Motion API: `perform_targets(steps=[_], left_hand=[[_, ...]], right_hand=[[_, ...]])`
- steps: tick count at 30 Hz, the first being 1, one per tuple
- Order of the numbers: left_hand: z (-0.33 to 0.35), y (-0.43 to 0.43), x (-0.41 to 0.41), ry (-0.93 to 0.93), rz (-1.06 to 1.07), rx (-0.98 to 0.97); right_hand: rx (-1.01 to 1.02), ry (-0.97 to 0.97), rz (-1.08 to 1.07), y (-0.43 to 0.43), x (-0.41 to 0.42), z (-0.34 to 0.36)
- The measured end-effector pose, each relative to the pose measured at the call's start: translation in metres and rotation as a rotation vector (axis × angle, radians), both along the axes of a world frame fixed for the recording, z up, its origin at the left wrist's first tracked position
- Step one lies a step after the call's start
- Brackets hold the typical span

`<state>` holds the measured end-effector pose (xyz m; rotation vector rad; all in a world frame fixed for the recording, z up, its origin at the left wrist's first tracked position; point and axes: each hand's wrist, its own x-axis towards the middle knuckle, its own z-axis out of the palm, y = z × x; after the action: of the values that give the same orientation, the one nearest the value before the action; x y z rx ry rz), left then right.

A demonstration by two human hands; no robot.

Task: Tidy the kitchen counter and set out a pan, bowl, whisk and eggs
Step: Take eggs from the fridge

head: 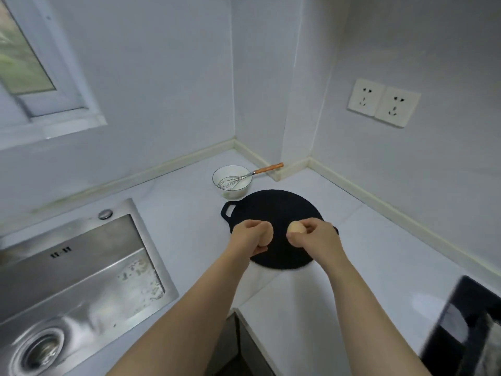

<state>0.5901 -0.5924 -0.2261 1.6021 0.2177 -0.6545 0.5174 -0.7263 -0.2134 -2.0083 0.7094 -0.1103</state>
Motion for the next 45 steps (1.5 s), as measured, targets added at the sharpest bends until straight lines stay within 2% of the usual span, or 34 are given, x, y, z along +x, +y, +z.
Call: perform_targets(steps=[5, 14, 26, 30, 45], left_hand=[[-0.04, 0.027, 0.038, 0.007, 0.074, 0.054], [-0.091, 0.072, 0.115, -0.125, 0.105, 0.302], [-0.124, 0.081, 0.2, -0.292, -0.134, 0.439], [-0.128, 0.079, 0.209, -0.308, -0.199, 0.477], [-0.128, 0.088, 0.216, -0.434, -0.438, 0.524]], right_hand=[[0.058, 0.127, 0.052, 0.019, 0.049, -0.043], [0.119, 0.172, -0.008, 0.06, 0.113, -0.088], [-0.052, 0.231, -0.015, 0.108, 0.195, -0.123], [-0.12, 0.248, -0.01, 0.11, 0.201, -0.135], [-0.161, 0.216, -0.025, 0.115, 0.2, -0.139]])
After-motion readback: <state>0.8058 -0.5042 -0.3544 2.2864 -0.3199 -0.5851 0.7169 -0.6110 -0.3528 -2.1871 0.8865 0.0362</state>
